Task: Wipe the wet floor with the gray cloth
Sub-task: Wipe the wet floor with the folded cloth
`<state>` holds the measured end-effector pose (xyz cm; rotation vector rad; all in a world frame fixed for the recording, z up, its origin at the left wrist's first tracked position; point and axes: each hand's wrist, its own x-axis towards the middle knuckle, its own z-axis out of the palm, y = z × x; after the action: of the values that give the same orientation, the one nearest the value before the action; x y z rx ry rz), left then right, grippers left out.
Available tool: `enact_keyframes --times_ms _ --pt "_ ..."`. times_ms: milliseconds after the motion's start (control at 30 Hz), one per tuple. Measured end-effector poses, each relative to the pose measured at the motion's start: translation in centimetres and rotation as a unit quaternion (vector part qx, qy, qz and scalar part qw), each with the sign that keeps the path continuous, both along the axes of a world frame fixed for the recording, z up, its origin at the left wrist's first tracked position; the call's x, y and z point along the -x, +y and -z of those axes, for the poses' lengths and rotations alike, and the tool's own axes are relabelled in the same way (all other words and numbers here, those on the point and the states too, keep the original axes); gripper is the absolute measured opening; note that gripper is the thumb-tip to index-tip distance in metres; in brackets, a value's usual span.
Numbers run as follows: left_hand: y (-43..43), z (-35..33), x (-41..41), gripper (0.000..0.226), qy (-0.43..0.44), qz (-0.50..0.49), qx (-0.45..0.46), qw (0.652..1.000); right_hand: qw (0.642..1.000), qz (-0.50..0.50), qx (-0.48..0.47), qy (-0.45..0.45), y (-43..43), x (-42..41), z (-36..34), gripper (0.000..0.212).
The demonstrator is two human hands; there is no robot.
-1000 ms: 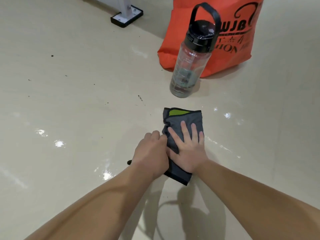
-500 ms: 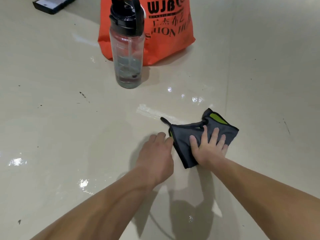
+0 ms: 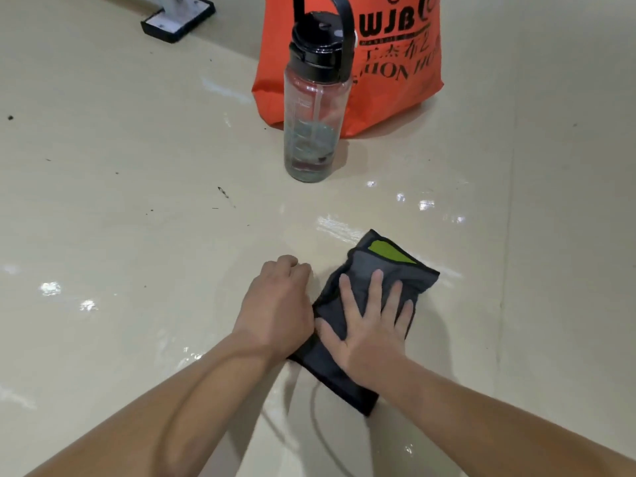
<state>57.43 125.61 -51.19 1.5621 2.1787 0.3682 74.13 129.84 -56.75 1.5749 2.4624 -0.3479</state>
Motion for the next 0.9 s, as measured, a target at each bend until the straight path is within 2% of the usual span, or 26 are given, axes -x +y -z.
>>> enact_keyframes --times_ms 233,367,500,600,700,767,900 --pt "0.9 0.8 3.1 0.037 0.031 -0.026 0.025 0.999 0.991 -0.128 0.025 -0.004 9.8 3.3 -0.5 0.093" --pt "4.9 -0.3 0.6 0.029 0.015 0.004 -0.014 1.000 0.990 -0.134 0.052 0.010 14.4 2.8 -0.7 0.094" --pt "8.1 -1.5 -3.8 0.044 -0.025 0.057 -0.017 0.998 0.995 -0.056 0.081 -0.019 19.7 1.0 -1.2 0.097" --pt "9.3 -2.6 -5.4 0.047 0.003 0.114 0.007 0.993 0.991 0.017 0.122 -0.044 22.8 -0.6 -2.2 0.105" --pt "10.4 -3.1 -6.1 0.044 0.021 0.123 0.029 0.992 0.983 0.086 0.150 -0.061 24.5 -3.7 -3.2 0.106" --pt "10.8 -3.2 -6.4 0.042 0.026 0.122 0.030 0.992 0.980 0.130 0.139 -0.059 24.0 -5.3 -3.0 0.104" --pt "10.2 -2.7 -6.9 0.042 0.039 0.155 0.033 0.987 0.980 0.188 0.058 -0.028 18.8 -7.2 -1.4 0.092"
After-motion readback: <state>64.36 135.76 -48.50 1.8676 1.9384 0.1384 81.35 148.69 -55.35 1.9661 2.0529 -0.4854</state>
